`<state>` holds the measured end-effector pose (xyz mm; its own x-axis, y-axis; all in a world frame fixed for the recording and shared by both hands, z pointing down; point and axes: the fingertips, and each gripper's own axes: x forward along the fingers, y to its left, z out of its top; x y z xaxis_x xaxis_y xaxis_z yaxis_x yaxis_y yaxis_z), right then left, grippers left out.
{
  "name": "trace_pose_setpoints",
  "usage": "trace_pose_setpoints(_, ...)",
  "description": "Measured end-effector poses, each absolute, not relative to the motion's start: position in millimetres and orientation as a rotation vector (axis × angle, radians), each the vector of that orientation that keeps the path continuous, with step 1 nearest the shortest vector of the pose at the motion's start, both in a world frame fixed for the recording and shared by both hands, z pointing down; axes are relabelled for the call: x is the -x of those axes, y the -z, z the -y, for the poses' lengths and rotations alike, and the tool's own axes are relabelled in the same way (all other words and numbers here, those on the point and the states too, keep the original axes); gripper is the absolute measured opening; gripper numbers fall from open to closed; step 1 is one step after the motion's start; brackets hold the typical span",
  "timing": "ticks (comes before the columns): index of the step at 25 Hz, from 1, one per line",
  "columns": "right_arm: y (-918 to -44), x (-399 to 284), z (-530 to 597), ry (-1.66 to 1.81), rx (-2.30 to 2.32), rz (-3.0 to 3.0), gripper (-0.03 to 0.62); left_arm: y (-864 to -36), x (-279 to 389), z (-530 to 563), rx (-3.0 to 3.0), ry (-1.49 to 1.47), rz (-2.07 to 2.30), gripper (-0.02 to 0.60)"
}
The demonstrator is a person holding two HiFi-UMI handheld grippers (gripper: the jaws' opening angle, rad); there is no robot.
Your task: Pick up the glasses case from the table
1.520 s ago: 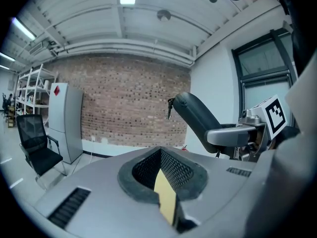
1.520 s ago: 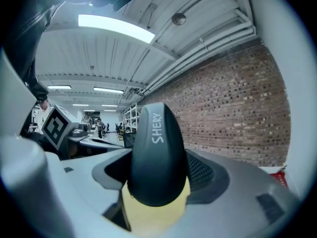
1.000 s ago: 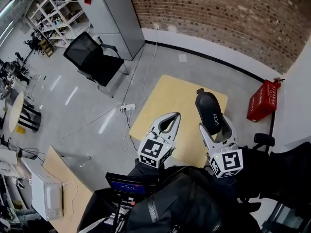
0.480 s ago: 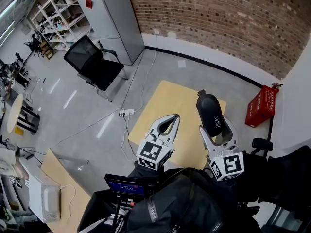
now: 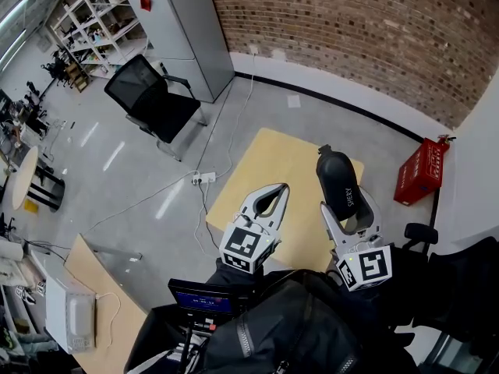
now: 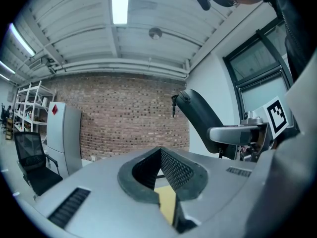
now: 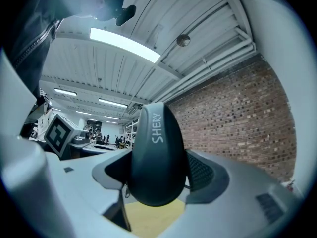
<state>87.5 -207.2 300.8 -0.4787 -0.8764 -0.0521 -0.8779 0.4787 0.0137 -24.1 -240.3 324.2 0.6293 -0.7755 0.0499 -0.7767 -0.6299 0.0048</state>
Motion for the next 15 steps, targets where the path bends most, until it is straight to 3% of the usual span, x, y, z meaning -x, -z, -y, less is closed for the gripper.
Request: trace_pose_setpoints(15, -299.0, -93.6, 206.3, -0.069, 1.605, -2.669, 0.34, -323.3, 20.7, 239.6, -2.807, -0.066, 1.348, 0.0)
